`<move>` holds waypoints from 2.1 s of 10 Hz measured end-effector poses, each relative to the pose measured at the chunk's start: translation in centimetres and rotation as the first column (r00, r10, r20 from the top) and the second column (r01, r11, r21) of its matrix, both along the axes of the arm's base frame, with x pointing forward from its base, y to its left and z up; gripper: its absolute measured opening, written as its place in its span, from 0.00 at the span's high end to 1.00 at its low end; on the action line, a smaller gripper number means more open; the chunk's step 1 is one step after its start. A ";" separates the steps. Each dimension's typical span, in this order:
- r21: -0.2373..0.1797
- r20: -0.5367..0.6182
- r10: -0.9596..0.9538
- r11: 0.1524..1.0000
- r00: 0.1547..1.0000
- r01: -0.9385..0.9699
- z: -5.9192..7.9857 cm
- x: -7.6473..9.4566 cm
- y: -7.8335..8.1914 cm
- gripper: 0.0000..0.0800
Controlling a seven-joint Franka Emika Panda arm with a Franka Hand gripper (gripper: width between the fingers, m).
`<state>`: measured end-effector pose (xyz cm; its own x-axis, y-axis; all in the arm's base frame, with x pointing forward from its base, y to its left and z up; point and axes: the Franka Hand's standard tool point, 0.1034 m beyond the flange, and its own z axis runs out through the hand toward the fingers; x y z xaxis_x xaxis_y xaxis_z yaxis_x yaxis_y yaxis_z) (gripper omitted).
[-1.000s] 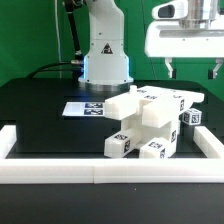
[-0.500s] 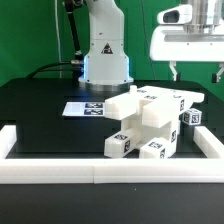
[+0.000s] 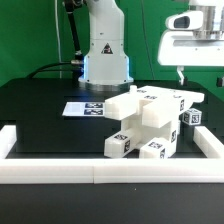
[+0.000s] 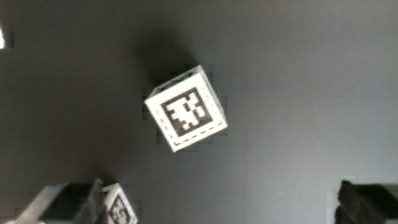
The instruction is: Assemble chair
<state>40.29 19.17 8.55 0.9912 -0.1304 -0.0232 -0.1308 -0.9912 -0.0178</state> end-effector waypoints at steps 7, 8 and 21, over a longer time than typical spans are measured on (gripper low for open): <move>-0.014 0.008 0.320 0.947 0.947 -0.320 -0.8 -0.1 -0.1 0.19; -0.017 0.010 0.322 0.947 0.947 -0.322 -1.1 0.0 -0.3 0.19; -0.026 0.019 0.306 0.952 0.952 -0.306 -1.7 2.0 -3.8 0.19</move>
Offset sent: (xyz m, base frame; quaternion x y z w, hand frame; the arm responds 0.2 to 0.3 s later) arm 0.0011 0.0058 -0.0024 -0.0268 0.0222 -0.1787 0.9833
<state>42.33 15.39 6.88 0.9838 0.1791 -0.0007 0.1791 -0.9838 0.0054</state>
